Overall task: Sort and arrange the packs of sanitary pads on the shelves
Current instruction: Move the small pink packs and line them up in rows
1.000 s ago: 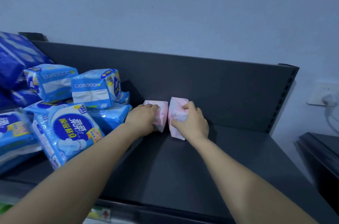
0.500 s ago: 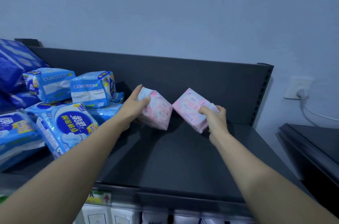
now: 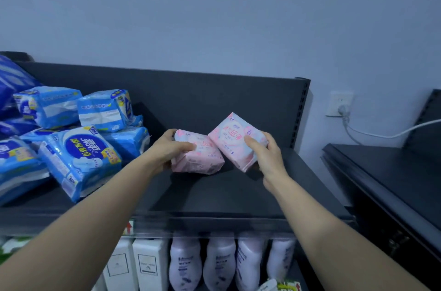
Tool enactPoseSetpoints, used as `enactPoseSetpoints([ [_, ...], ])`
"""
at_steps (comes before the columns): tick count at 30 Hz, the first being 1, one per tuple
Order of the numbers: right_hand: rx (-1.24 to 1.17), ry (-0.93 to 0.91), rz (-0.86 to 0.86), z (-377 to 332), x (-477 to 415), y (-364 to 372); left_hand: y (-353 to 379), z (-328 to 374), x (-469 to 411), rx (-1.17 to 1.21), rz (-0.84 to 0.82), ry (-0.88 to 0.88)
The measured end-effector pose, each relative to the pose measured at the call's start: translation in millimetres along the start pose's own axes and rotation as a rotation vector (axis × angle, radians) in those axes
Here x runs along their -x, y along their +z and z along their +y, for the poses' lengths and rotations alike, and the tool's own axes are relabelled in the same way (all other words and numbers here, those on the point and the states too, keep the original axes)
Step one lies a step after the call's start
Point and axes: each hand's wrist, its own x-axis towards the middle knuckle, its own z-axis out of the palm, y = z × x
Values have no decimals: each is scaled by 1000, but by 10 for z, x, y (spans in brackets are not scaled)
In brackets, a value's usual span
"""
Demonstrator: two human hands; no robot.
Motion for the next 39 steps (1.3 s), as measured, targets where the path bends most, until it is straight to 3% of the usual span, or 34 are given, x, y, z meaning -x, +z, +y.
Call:
enactPoseSetpoints([
  [7,-114,-69,174,-181,541,-259,123,10,596,136,122,135],
  [13,-207,-100,319,-404,1173,-483,188,-69,1232,193,49,202],
  [22,-241,-206,370,-477,2157,-915,441,-304,2002,352,-3,280],
  [39,-99,-228,739,-576,4677,-1426,879,-933,3752,361,-427,125],
])
